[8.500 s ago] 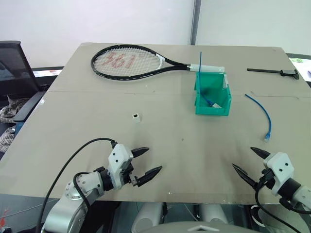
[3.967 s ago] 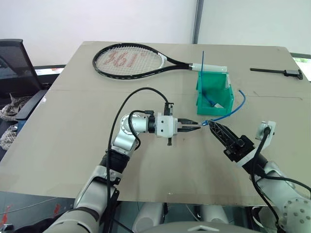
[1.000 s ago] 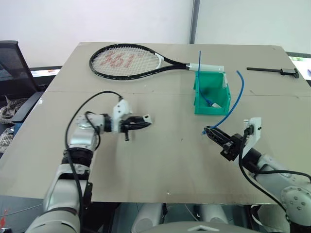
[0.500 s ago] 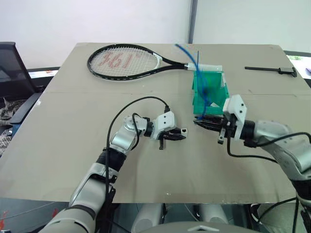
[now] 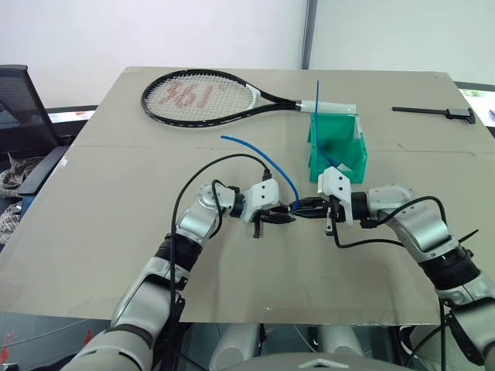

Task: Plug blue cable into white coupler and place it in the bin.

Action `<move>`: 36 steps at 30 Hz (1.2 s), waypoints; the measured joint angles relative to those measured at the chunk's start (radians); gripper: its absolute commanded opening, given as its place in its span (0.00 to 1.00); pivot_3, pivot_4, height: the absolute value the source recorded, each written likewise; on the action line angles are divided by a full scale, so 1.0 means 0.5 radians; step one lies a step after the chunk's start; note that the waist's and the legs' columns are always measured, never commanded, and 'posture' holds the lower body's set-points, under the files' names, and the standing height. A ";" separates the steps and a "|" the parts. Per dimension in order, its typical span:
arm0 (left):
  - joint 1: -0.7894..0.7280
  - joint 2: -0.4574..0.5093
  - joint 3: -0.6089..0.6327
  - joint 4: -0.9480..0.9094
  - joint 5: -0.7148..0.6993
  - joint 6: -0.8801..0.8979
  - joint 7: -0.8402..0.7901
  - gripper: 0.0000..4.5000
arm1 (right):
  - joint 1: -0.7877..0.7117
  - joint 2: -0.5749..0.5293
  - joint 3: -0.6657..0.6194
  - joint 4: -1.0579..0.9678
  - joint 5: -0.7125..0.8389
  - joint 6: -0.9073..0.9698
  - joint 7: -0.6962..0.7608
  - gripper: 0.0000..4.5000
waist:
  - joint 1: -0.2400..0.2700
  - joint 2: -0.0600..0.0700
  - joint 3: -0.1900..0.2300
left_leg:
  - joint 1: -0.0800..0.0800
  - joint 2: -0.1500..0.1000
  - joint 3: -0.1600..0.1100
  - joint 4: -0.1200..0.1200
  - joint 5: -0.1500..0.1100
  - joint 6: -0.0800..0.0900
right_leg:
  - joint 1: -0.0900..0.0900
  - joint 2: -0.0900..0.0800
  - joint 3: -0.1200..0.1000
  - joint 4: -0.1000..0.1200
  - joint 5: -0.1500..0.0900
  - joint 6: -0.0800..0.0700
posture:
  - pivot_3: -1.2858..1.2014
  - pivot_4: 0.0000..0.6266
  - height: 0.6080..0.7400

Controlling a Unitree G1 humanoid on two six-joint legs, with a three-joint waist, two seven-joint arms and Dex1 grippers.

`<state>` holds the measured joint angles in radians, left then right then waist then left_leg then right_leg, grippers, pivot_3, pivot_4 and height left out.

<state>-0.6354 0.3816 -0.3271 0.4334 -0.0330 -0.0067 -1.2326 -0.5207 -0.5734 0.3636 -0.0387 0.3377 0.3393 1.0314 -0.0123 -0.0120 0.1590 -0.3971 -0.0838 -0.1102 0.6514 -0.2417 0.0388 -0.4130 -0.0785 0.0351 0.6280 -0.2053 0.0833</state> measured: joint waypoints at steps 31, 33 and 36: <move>0.015 0.009 0.004 -0.014 0.001 -0.009 0.022 0.08 | -0.165 0.139 -0.111 0.189 -0.044 0.096 0.279 0.00 | -0.002 0.000 0.000 | 0.000 0.000 -0.001 0.000 0.000 -0.001 | -0.001 -0.001 0.000 0.001 0.000 0.000 | 0.52 0.24 1.00; 0.014 0.009 0.004 -0.013 0.001 -0.009 0.023 0.08 | -0.165 0.139 -0.111 0.190 -0.051 0.096 0.285 0.00 | -0.002 0.000 0.000 | 0.000 0.000 -0.001 0.000 0.000 -0.001 | -0.001 -0.001 0.000 0.001 0.000 0.000 | 0.52 0.24 1.00; 0.014 0.009 0.004 -0.013 0.001 -0.009 0.023 0.08 | -0.166 0.140 -0.109 0.196 -0.070 0.083 0.295 0.00 | -0.002 0.000 0.000 | 0.000 0.000 -0.001 0.000 0.000 -0.001 | -0.001 -0.001 0.000 0.001 0.000 0.000 | 0.52 0.24 1.00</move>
<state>-0.6282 0.3862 -0.3249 0.4271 -0.0326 -0.0114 -1.2211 -0.6037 -0.5036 0.3089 0.0594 0.3027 0.3809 1.1787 -0.0132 -0.0118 0.1589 -0.3971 -0.0839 -0.1107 0.6512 -0.2416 0.0385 -0.4134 -0.0788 0.0351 0.6284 -0.2052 0.0832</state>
